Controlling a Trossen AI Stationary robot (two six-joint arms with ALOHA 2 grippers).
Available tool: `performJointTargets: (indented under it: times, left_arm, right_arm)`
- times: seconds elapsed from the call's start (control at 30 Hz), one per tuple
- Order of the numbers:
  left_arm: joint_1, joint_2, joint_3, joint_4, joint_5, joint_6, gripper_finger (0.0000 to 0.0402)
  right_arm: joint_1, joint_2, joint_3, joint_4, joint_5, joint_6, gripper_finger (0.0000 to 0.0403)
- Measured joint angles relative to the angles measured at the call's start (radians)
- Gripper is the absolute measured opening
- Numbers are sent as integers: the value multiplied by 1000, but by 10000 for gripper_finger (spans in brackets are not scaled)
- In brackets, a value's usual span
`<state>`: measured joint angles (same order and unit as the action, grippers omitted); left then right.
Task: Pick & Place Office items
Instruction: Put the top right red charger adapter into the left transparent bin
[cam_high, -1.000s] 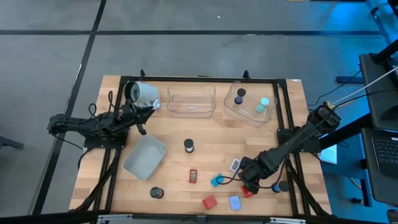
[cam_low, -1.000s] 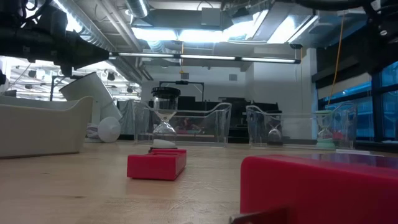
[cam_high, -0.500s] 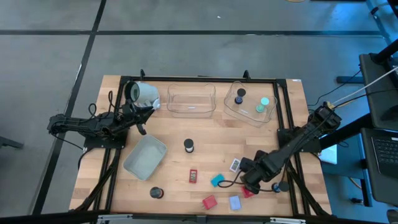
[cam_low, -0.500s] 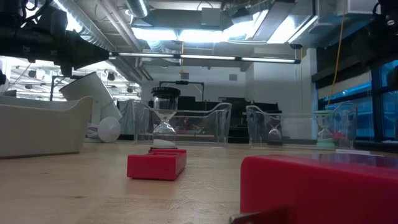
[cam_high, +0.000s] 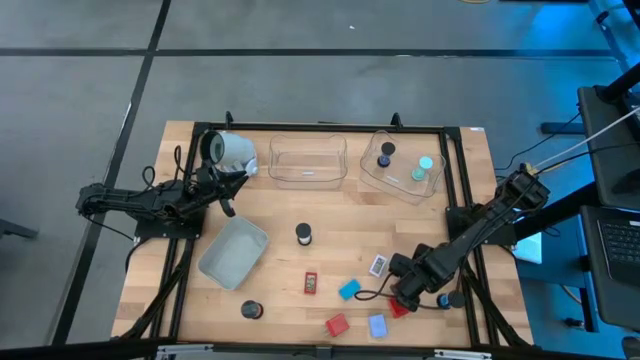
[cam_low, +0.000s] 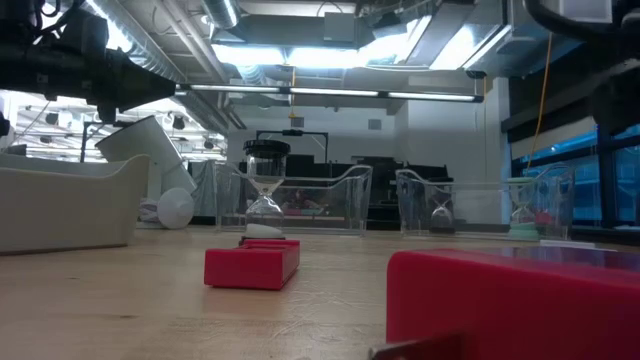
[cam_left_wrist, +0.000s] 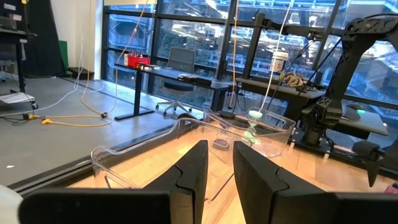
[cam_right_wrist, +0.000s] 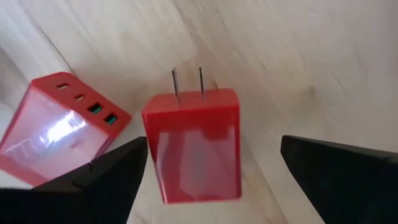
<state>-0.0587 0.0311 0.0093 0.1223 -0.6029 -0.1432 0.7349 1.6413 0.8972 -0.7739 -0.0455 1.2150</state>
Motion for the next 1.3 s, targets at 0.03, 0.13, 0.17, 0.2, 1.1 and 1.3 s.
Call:
performJointTargets:
  times: [0.03, 0.13, 0.17, 0.2, 1.1, 1.3]
  left_arm:
    - [0, 0, 0, 0, 0, 0, 73]
    - [0, 0, 0, 0, 0, 0, 73]
    - [0, 0, 0, 0, -1, 0, 73]
    - [0, 0, 0, 0, -1, 0, 73]
    - [0, 1, 0, 278, 308, 105, 134]
    - [0, 55, 0, 332, 333, 196, 192]
  right_arm:
    - [0, 0, -12, 23, -4, -4, 362]
    - [-2, 0, -31, 63, -23, -18, 347]
    - [-4, 0, -31, 61, -23, -17, 341]
    - [-7, 0, -31, 61, -23, -17, 333]
    - [-96, -64, 314, -228, 447, -203, 211]
    - [-191, -100, 453, -175, 786, -390, 211]
